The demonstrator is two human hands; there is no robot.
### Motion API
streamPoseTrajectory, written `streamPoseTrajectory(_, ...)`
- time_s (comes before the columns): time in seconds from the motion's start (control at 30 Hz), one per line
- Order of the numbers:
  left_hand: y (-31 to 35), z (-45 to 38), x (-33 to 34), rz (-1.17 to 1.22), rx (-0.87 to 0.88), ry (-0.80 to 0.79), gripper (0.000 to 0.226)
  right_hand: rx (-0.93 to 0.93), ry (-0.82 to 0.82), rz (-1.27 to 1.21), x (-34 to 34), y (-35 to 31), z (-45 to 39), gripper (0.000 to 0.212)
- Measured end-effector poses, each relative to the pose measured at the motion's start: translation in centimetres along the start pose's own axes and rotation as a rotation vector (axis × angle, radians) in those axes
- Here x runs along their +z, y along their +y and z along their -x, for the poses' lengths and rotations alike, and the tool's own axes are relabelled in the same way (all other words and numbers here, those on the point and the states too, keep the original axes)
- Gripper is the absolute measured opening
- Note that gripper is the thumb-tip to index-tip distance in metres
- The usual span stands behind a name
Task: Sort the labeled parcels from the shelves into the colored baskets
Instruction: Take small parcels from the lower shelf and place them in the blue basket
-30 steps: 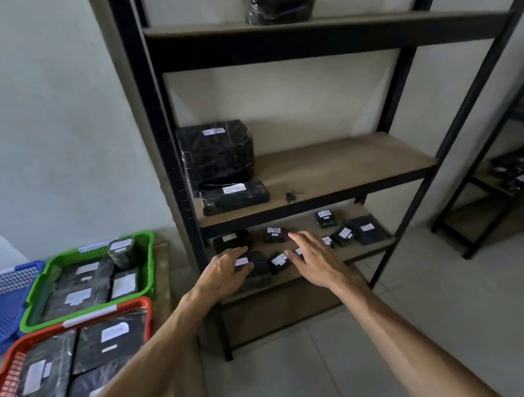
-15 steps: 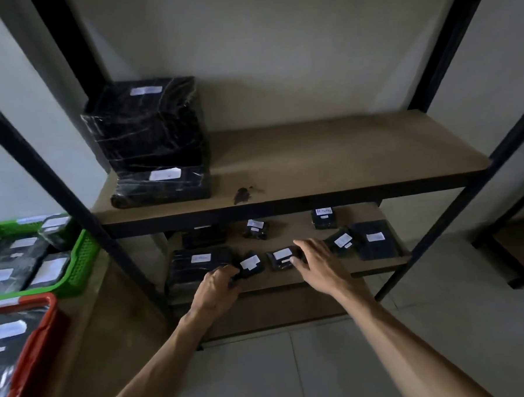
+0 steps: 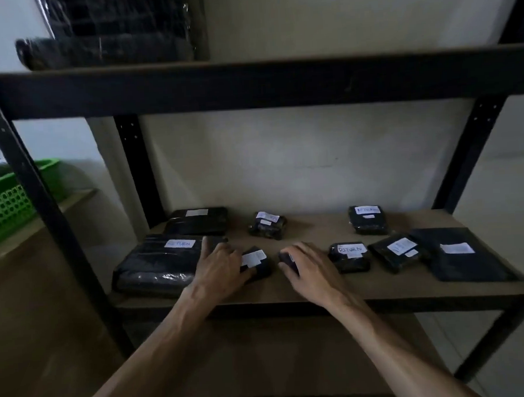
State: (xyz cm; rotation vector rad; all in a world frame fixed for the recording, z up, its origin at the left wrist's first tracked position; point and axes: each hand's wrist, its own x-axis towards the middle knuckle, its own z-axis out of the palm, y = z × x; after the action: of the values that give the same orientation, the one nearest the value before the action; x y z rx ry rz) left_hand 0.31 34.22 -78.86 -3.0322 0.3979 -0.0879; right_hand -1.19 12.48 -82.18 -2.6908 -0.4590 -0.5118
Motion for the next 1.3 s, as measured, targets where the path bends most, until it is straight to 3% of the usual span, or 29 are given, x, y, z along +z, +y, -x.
streamPoseTrajectory(0.17, -0.8, -0.9, 1.3, 0.088, 0.021, 0.082, 0.070, -0.037, 0.094, -0.055, 2.4, 1.1, -0.2, 0.023)
streamPoseTrajectory(0.37, -0.3, 0.6, 2.1, 0.202, 0.169, 0.424, 0.065, -0.007, 0.130, -0.137, 2.1, 0.3, 0.8, 0.036)
streamPoseTrajectory(0.53, 1.4, 2.2, 2.9, 0.431, 0.253, 0.656, 0.061, 0.229, 0.068, -0.546, 0.2, -1.9, 0.9, 0.043)
streamPoseTrajectory(0.67, 2.7, 2.6, 2.6, 0.666, 0.263, 0.724, 0.058, 0.322, 0.091, -0.965, -0.5, -1.7, 0.4, 0.031)
streamPoseTrajectory(0.73, 2.9, 2.5, 2.6, 0.851, 0.253, 0.663, 0.066, 0.372, 0.077, -1.176, -0.8, -1.3, 0.4, 0.029)
streamPoseTrajectory(0.83, 3.2, 3.0, 2.3, 1.254, 0.184, 0.427, 0.077, 0.379, 0.035, -1.386, -1.2, -1.2, 0.7, 0.027)
streamPoseTrajectory(1.0, 4.2, 3.2, 1.4, 1.956, 0.032, 0.108, 0.058, 0.401, 0.020, -1.607, -1.7, -0.8, 0.9, 0.034)
streamPoseTrajectory(1.13, 3.9, 4.0, -0.1, 2.168, -0.095, -0.089, 0.044, 0.501, -0.067, -1.678, -4.0, -2.1, 0.7, 0.038)
streamPoseTrajectory(1.3, 3.6, 7.2, -6.8, 2.335, -0.430, -0.235, 0.029, 0.688, -0.213, -1.639, -10.8, -6.7, 0.3, 0.034)
